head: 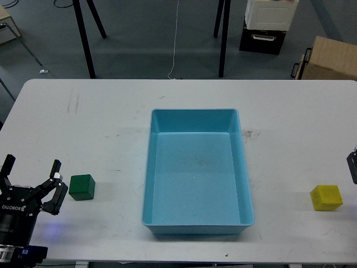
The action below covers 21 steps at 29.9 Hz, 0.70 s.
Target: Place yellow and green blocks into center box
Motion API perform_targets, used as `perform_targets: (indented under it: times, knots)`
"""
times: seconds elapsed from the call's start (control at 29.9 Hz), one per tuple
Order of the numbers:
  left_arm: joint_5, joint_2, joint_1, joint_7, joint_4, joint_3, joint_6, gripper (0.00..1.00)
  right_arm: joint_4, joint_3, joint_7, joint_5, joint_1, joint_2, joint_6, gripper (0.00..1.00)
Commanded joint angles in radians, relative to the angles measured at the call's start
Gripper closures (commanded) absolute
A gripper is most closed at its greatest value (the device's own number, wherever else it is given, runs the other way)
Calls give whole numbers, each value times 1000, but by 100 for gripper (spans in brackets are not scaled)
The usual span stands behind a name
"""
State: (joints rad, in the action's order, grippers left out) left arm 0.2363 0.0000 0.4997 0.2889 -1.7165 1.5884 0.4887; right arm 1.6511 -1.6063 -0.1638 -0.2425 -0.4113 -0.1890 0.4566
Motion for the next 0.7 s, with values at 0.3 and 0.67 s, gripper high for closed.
perform_targets:
  times: [0.3, 0.67]
  knots:
    - [-2, 0, -53, -5, 2, 22, 0, 0, -14, 69, 69, 12, 6, -297, -76, 0]
    - [-3, 0, -106, -4, 9, 5, 0, 0, -138, 443, 161, 234, 403, -915, -124, 0]
